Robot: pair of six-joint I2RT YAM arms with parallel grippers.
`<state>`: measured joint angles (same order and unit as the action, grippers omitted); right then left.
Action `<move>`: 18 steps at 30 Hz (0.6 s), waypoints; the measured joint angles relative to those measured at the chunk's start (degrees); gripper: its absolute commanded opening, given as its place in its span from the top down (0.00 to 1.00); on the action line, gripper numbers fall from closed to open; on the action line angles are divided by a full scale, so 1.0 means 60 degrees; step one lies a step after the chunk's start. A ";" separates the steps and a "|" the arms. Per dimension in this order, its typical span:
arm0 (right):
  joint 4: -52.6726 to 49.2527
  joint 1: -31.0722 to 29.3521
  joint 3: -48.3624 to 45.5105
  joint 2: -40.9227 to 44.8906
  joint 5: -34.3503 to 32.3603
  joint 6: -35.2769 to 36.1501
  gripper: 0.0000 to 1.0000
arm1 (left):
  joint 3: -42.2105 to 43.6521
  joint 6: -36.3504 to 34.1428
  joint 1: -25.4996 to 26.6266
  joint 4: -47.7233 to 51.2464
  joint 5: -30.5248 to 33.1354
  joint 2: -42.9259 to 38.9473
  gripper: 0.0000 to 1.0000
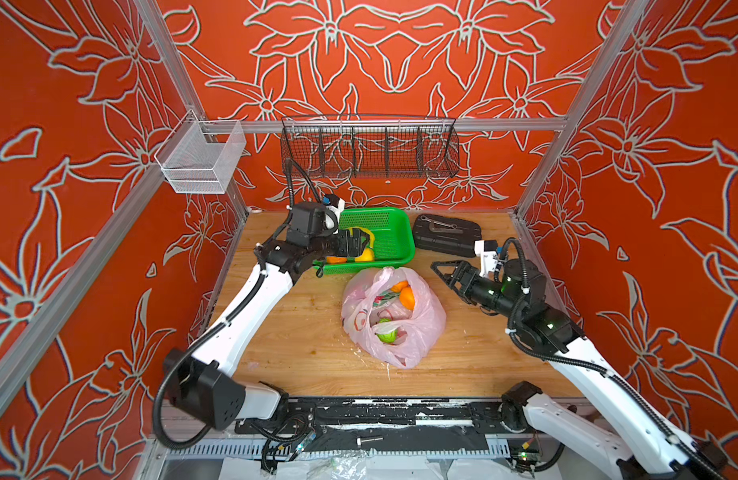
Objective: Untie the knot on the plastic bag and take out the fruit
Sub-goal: 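Bring both grippers back to the bag opening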
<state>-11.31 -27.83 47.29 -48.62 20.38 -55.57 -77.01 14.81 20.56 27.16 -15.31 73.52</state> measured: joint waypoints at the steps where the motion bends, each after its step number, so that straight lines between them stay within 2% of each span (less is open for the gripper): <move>1: -0.0036 -0.0138 -0.0062 -0.0044 -0.0044 0.0091 0.16 | 0.0233 0.0000 0.0186 -0.0022 0.0040 -0.0455 0.09; 7: -0.0419 -0.1617 -0.0233 -0.0678 -0.0900 0.0678 0.20 | 0.1967 0.0109 0.1217 -0.0233 0.0295 -0.2932 0.09; 10: -0.0517 -0.2244 -0.0233 -0.1290 -0.1228 0.0885 0.23 | 0.2641 0.0288 0.1927 -0.0040 0.0550 -0.3657 0.09; 14: -0.0546 -0.2852 -0.0233 -0.2371 -0.1526 0.1031 0.25 | 0.3275 0.0678 0.2750 0.0386 0.1038 -0.3829 0.09; 18: -0.0550 -0.3289 -0.0229 -0.3359 -0.1800 0.1202 0.27 | 0.4116 0.1089 0.3198 0.0710 0.1432 -0.3657 0.09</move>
<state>-14.61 -47.57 45.91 -68.77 9.58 -48.36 -52.31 21.34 39.75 31.42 -6.72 51.57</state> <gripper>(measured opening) 0.736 0.912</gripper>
